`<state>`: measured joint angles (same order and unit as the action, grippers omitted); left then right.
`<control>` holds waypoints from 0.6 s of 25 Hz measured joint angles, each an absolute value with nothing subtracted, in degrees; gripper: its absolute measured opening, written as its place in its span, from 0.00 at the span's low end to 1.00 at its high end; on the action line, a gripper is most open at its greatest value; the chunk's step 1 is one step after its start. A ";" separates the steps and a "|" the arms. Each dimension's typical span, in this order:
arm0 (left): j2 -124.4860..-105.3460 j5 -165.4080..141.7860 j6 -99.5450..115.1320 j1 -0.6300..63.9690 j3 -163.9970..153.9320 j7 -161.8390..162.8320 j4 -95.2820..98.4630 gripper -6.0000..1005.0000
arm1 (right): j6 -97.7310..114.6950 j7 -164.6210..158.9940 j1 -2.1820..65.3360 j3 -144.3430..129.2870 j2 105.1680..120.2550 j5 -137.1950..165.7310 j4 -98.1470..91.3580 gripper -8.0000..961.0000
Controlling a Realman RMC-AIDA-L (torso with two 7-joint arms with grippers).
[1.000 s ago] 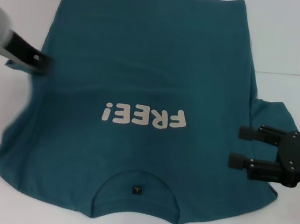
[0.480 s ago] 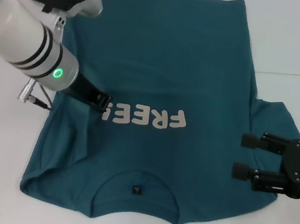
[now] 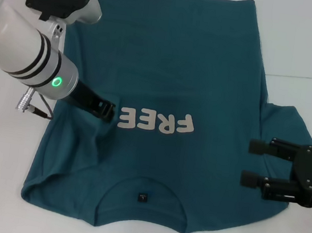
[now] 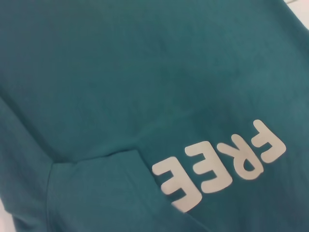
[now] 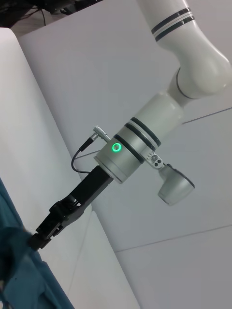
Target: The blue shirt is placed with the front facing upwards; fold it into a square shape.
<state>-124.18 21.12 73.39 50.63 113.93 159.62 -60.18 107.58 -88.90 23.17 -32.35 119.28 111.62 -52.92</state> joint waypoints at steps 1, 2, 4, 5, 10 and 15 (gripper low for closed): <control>-124.22 21.71 73.08 50.41 114.14 159.64 -60.44 0.05 | 107.58 -88.91 23.17 -32.21 119.23 111.61 -53.05 0.94; -124.19 22.94 72.75 50.30 114.48 159.64 -60.64 0.09 | 107.58 -88.91 23.15 -31.88 119.15 111.61 -53.14 0.94; -124.11 24.17 72.56 50.22 114.76 159.64 -60.78 0.18 | 107.58 -88.92 23.11 -31.01 118.93 111.61 -53.21 0.94; -124.02 26.14 72.45 49.81 114.83 159.56 -61.79 0.23 | 107.57 -88.92 23.08 -30.43 118.84 111.61 -53.24 0.94; -124.33 30.84 72.59 46.99 113.13 157.99 -67.30 0.47 | 107.54 -90.13 23.12 -26.56 118.02 111.61 -53.51 0.94; -124.34 43.41 69.51 40.75 112.29 149.22 -72.15 0.60 | 106.16 -97.68 23.86 -22.02 116.39 111.61 -54.20 0.94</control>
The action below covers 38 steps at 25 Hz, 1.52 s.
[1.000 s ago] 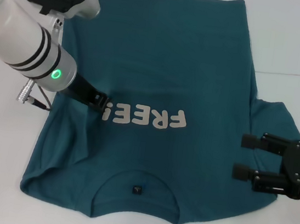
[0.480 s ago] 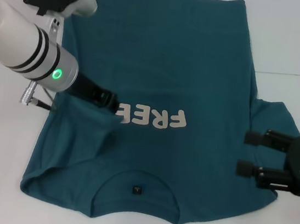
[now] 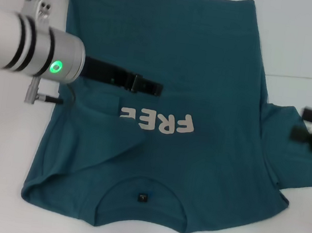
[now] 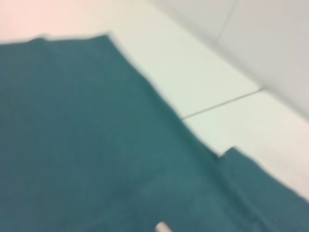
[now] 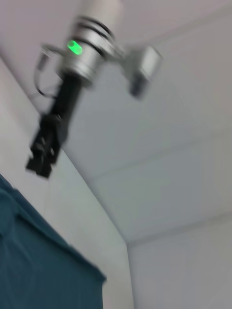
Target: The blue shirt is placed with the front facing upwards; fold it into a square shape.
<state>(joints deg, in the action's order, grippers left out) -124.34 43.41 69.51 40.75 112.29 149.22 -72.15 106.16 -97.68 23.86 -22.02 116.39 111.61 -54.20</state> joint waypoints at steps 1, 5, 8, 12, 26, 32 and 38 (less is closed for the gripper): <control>-124.38 46.70 68.68 38.96 112.27 146.39 -72.42 0.62 | 106.02 -100.01 24.02 -20.82 115.65 111.53 -54.34 0.94; -124.45 59.74 64.73 31.75 112.18 133.15 -71.90 0.72 | 106.20 -110.19 24.25 -18.52 112.36 109.53 -55.64 0.94; -124.42 69.91 62.69 26.42 112.54 122.40 -68.73 0.82 | 105.73 -119.18 24.31 -18.25 109.79 108.88 -57.63 0.94; -124.17 77.09 62.57 22.45 113.80 114.93 -64.95 0.92 | 105.81 -131.25 25.81 -18.85 106.25 114.02 -62.23 0.94; -123.94 77.28 68.68 21.07 113.60 100.36 -61.54 0.92 | 109.58 -152.06 38.16 -23.95 104.99 147.34 -68.57 0.94; -123.57 76.07 70.30 22.11 113.82 94.27 -59.31 0.91 | 103.95 -153.45 35.99 -23.69 104.57 148.90 -67.06 0.94; -123.26 75.73 69.51 23.15 115.06 92.90 -55.13 0.92 | 93.75 -152.01 33.62 -23.14 102.95 147.97 -56.20 0.94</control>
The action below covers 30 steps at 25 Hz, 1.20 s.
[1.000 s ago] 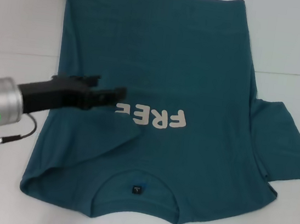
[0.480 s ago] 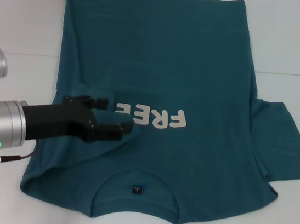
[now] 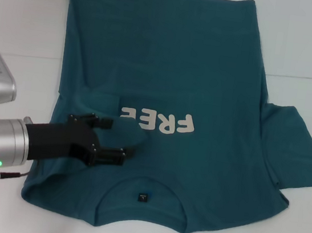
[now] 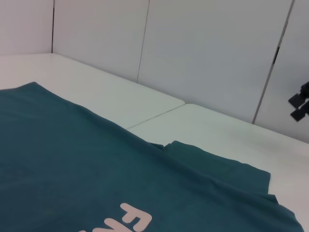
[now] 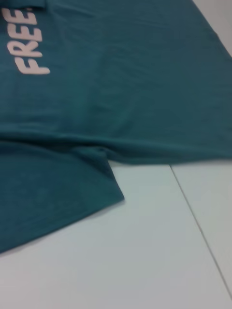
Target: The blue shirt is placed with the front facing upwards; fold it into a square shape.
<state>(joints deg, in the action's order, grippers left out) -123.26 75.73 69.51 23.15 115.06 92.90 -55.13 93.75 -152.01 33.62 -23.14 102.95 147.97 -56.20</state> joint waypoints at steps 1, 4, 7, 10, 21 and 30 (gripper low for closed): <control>-123.33 75.72 69.42 23.18 115.09 92.68 -54.72 0.92 | 92.26 -151.48 33.58 -23.19 102.41 147.79 -53.64 0.94; -123.40 75.73 69.16 23.12 115.09 92.20 -53.78 0.92 | 87.95 -149.94 33.83 -23.52 101.12 147.65 -47.24 0.94; -123.25 75.70 69.07 23.08 115.13 92.14 -52.97 0.92 | 85.14 -149.21 34.24 -24.22 101.19 147.81 -45.41 0.94; -123.17 75.68 69.07 23.14 115.29 92.09 -52.52 0.92 | 83.05 -149.76 34.91 -27.32 101.82 147.96 -44.17 0.94; -123.31 75.67 69.11 22.66 115.27 90.54 -52.38 0.92 | 78.23 -153.83 38.14 -37.18 102.85 151.17 -41.99 0.94; -123.48 75.67 69.07 22.41 115.47 89.12 -50.89 0.92 | 74.01 -153.56 39.66 -38.15 105.53 155.90 -41.47 0.94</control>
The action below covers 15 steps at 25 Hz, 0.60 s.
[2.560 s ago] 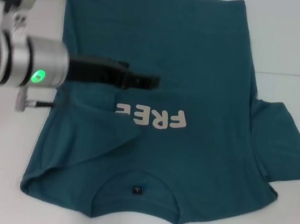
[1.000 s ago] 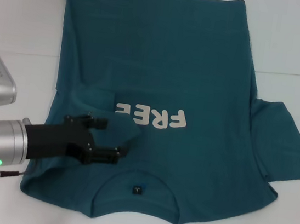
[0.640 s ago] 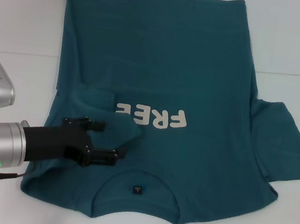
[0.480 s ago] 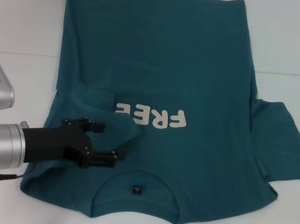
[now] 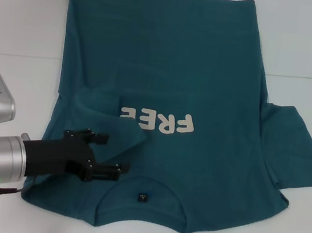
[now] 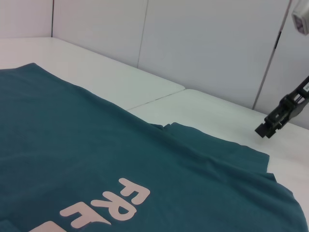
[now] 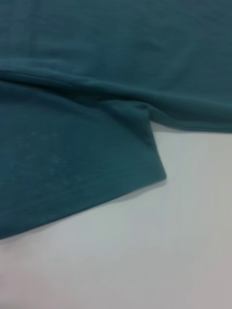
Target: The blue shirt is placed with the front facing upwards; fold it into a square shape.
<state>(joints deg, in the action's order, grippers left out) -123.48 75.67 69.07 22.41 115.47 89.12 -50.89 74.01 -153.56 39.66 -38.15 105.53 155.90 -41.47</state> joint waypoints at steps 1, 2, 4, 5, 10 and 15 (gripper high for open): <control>-123.48 75.67 69.07 22.41 115.47 89.12 -50.89 0.92 | 73.45 -153.54 39.86 -38.41 105.88 156.45 -41.27 0.94; -123.48 75.68 69.07 22.41 115.72 88.92 -50.66 0.92 | 72.93 -153.54 39.99 -38.71 106.18 156.76 -41.12 0.94; -123.48 75.81 69.07 22.41 115.81 88.59 -50.24 0.92 | 71.93 -153.70 40.23 -39.20 106.75 157.17 -40.72 0.94; -123.49 75.82 69.07 22.44 115.82 88.51 -50.10 0.92 | 71.67 -153.80 40.34 -39.25 106.90 157.23 -40.41 0.94; -123.58 75.65 69.08 22.89 115.84 88.40 -49.36 0.92 | 70.45 -153.91 40.49 -39.03 107.16 157.26 -39.36 0.94; -123.57 75.65 69.08 23.00 115.84 88.35 -49.34 0.92 | 69.71 -153.75 40.05 -38.93 107.26 157.14 -38.91 0.94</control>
